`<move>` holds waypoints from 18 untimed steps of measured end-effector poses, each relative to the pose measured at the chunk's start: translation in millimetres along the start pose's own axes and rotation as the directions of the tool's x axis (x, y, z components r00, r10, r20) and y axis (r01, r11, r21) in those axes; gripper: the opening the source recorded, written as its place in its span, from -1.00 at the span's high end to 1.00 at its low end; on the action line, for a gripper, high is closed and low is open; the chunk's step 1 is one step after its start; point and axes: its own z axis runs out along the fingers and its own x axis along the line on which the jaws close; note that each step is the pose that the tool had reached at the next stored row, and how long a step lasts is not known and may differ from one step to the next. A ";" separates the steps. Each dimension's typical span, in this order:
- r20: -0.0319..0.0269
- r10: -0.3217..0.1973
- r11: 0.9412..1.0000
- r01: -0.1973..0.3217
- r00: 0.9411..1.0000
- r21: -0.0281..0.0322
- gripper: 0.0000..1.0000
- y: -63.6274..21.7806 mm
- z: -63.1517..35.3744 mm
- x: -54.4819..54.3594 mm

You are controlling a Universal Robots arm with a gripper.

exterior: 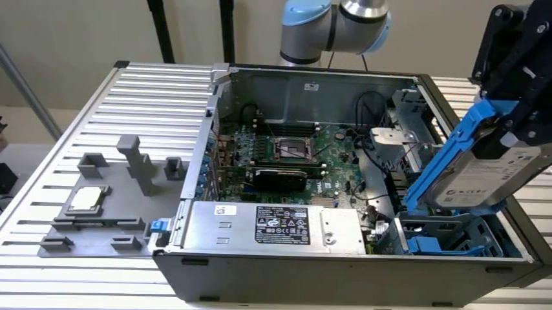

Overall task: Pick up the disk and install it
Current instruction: 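Insert the disk into the insertion slot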

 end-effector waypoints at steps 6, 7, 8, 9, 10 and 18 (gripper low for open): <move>0.000 0.000 1.000 0.000 1.000 -0.002 1.00 -13.8 6.3 3.8; 0.000 0.000 1.000 0.000 1.000 -0.002 1.00 -13.8 6.3 3.8; 0.000 0.000 1.000 0.000 1.000 -0.002 1.00 -13.8 6.3 3.8; 0.000 0.000 1.000 0.000 1.000 -0.002 1.00 -13.9 6.3 3.8; 0.000 0.000 1.000 0.000 1.000 -0.002 1.00 -13.9 6.4 3.8; 0.000 0.000 1.000 0.000 1.000 -0.002 1.00 -13.9 6.4 3.8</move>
